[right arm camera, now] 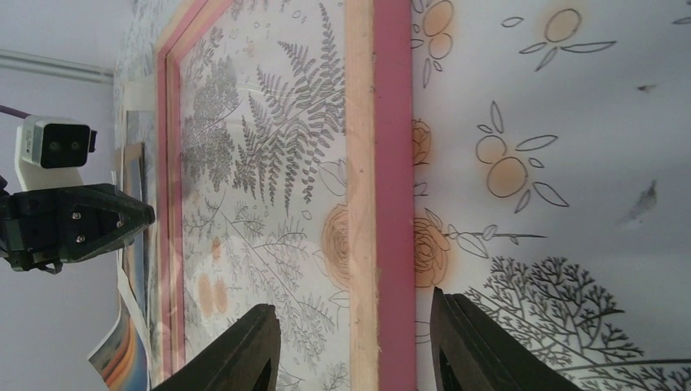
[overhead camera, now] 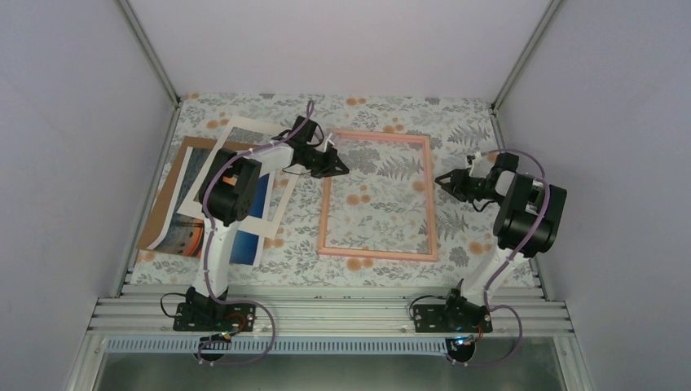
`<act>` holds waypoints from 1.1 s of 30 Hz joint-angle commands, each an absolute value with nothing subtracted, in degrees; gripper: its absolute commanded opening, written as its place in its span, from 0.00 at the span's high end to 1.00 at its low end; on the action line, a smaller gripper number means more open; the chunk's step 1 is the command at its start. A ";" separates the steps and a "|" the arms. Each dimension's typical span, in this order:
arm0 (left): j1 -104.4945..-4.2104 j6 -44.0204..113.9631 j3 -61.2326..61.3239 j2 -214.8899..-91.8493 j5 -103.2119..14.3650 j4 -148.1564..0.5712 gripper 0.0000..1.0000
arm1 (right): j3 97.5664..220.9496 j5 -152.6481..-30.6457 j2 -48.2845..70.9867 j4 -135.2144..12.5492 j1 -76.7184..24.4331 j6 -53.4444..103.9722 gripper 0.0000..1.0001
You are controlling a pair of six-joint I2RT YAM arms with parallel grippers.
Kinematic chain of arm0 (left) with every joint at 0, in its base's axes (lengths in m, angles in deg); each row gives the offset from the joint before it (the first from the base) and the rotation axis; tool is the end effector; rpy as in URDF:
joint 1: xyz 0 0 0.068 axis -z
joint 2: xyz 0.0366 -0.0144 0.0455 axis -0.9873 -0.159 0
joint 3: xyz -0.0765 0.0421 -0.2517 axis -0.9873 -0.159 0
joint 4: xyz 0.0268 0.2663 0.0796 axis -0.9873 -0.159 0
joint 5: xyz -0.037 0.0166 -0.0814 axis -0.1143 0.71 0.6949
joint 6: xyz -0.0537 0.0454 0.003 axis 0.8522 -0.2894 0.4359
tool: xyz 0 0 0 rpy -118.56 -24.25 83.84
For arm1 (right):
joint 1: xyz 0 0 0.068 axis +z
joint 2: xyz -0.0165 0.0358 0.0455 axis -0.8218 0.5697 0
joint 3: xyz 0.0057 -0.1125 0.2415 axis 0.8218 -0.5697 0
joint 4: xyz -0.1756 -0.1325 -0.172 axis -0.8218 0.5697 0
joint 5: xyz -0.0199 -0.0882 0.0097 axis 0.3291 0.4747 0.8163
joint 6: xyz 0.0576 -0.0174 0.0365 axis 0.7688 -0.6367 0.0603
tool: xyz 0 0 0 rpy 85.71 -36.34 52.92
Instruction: Put the photo into the frame
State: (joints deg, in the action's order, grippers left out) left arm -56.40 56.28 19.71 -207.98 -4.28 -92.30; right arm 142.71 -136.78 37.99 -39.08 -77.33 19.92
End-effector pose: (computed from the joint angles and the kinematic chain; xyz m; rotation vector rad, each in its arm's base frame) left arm 0.4329 -0.2442 0.1032 0.1835 2.6572 -1.4436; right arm 0.3438 -0.0898 0.0971 0.3050 2.4341 1.1222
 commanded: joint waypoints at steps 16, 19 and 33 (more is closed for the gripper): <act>-57.03 59.60 20.51 -205.64 -1.12 -95.44 0.98 | 141.65 -136.05 34.00 -39.39 -75.05 18.62 0.55; -57.03 59.56 20.46 -205.35 -0.74 -95.85 0.98 | 141.50 -136.11 33.76 -39.43 -74.93 18.60 0.55; -57.21 58.37 20.08 -204.35 -1.33 -97.98 0.98 | 140.93 -134.34 31.41 -40.11 -74.52 17.79 0.56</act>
